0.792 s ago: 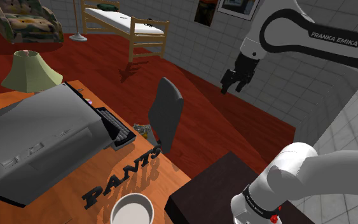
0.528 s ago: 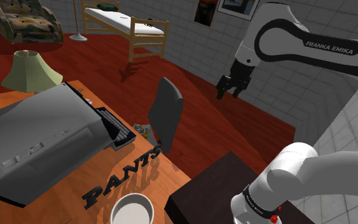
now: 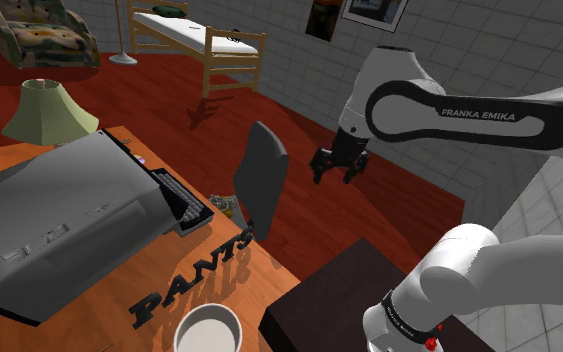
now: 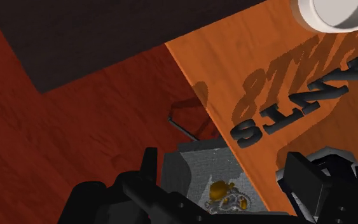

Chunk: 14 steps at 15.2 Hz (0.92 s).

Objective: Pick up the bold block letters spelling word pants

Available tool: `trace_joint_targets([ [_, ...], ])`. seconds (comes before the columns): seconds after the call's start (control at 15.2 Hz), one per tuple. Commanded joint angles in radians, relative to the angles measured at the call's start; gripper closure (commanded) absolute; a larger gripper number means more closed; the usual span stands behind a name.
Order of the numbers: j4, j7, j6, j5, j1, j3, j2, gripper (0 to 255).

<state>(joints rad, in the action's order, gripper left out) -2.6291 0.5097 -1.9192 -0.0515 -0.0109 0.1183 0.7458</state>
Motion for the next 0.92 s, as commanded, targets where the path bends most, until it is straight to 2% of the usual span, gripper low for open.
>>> trace_joint_targets([
  [0.0, -0.029, 0.078, -0.063, -0.029, -0.001, 0.039, -0.036, 0],
  [0.53, -0.074, 0.387, -0.320, -0.126, -0.003, 0.212, -0.254, 0],
  [0.86, -0.041, 0.600, -0.489, -0.124, 0.025, 0.321, -0.457, 0],
])
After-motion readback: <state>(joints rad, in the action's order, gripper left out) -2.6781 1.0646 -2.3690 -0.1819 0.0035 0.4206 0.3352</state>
